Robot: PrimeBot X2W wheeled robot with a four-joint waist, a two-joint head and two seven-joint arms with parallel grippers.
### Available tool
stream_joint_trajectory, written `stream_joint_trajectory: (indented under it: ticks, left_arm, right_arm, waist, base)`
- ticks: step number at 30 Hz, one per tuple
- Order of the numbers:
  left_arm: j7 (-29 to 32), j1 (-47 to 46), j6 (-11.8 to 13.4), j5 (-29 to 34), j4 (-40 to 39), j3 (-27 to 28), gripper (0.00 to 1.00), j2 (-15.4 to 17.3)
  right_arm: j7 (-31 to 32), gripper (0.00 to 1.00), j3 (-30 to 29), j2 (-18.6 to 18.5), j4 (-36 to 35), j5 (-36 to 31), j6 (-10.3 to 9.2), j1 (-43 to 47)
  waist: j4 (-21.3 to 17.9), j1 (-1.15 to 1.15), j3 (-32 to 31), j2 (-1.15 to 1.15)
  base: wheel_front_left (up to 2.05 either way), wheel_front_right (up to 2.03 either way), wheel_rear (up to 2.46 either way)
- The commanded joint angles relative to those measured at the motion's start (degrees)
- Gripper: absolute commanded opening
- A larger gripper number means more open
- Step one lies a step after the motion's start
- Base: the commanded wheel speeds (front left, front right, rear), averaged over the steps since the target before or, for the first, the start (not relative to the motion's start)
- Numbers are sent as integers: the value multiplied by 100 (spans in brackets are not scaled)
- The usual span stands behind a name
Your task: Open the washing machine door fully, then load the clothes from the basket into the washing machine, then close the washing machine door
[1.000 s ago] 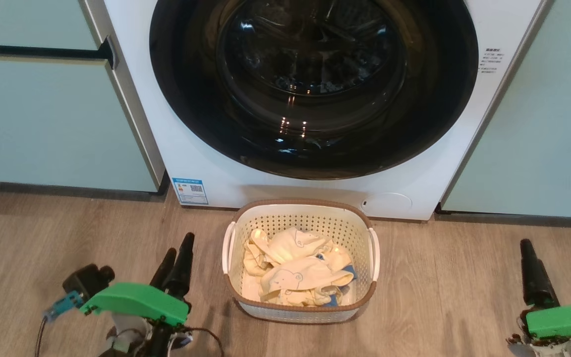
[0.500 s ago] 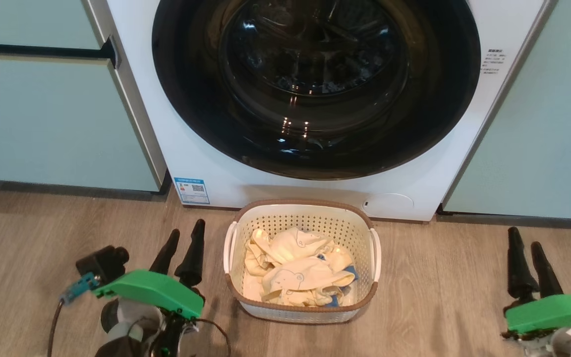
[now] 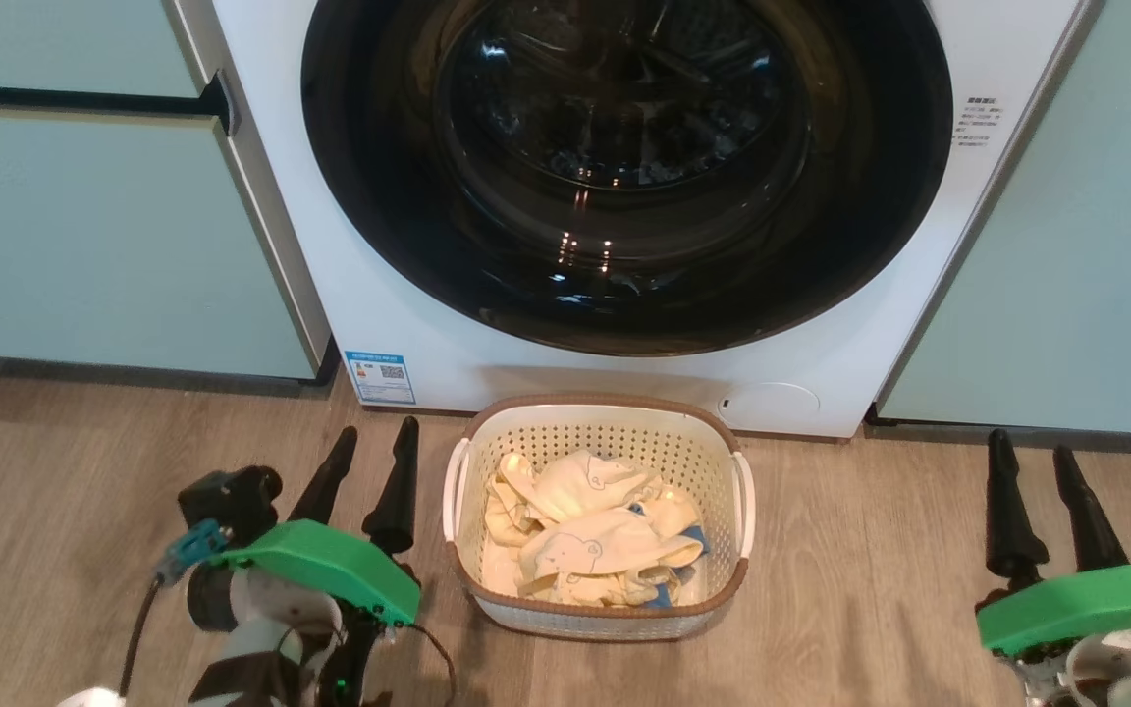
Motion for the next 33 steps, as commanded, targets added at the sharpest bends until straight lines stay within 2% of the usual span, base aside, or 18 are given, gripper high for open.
stream_joint_trajectory:
  ticks: [1,18,33]
  left_arm:
    - [-68,-359,20,160,-232,105,100,105]
    - [-355,-548,113,1214,-299,-18,100,157]
    - [-608,-720,106,2156,-241,28,100,134]
  right_arm:
    - [-74,100,121,-94,-244,-152,-12,-350]
    - [-362,100,246,-119,-281,-1407,-15,-457]
    - [-615,100,301,-141,-322,-2083,-17,-510]
  waist:
    - [1,0,2,0]
    - [25,0,12,0]
    - [40,0,23,0]
  base:
    - [0,0,0]
    - [0,0,0]
    - [0,0,0]
